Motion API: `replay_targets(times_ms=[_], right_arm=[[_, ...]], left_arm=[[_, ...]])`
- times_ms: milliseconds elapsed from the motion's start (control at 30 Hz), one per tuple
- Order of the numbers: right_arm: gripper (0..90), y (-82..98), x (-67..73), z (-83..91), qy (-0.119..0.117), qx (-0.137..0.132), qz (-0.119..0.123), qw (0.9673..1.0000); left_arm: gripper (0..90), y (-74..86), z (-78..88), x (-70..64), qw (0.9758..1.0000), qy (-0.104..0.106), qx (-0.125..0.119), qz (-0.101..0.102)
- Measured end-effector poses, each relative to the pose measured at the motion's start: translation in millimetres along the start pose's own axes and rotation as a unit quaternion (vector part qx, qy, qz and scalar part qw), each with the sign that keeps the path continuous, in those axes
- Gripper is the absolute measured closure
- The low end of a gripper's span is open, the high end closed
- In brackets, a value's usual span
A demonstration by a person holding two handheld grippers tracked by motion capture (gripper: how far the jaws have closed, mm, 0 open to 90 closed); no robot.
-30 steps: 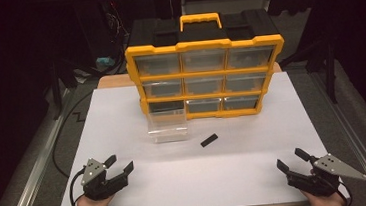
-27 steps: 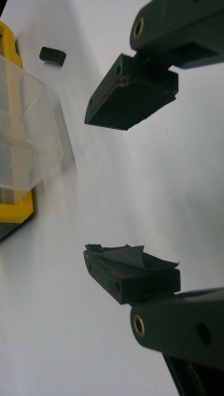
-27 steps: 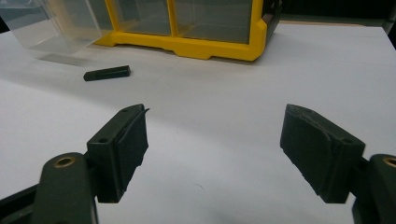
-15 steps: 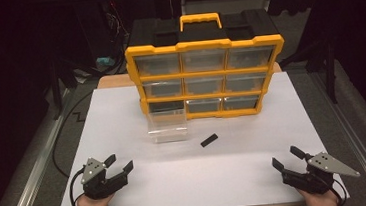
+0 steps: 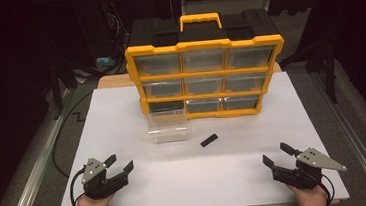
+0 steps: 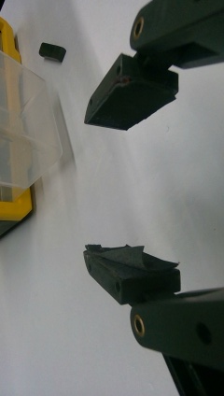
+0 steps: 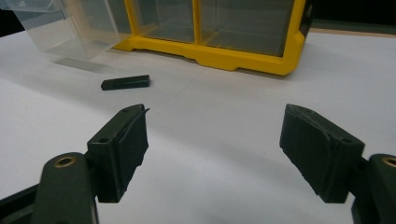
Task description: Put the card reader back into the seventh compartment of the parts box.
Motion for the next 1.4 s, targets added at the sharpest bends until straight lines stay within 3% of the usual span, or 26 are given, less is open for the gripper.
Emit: replay_targets(times_ms=[1400], right_arm=[[23.5, -15.2, 46.8, -54.6, -0.062, 0.017, 0.028, 0.9976]], left_arm=[[31.4, 0.5, -0.7, -0.3, 1.0000, 0.003, 0.003, 0.002]])
Point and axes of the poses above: each handheld gripper's, and its own axes: z roughly backward along the jaws, y roughly out of its underside, x roughly to its left, the point moved 7 cm from there along -z, roughly forward along the jaws, and after that the axes turned 1 degree about z, right-handed, at the moved point
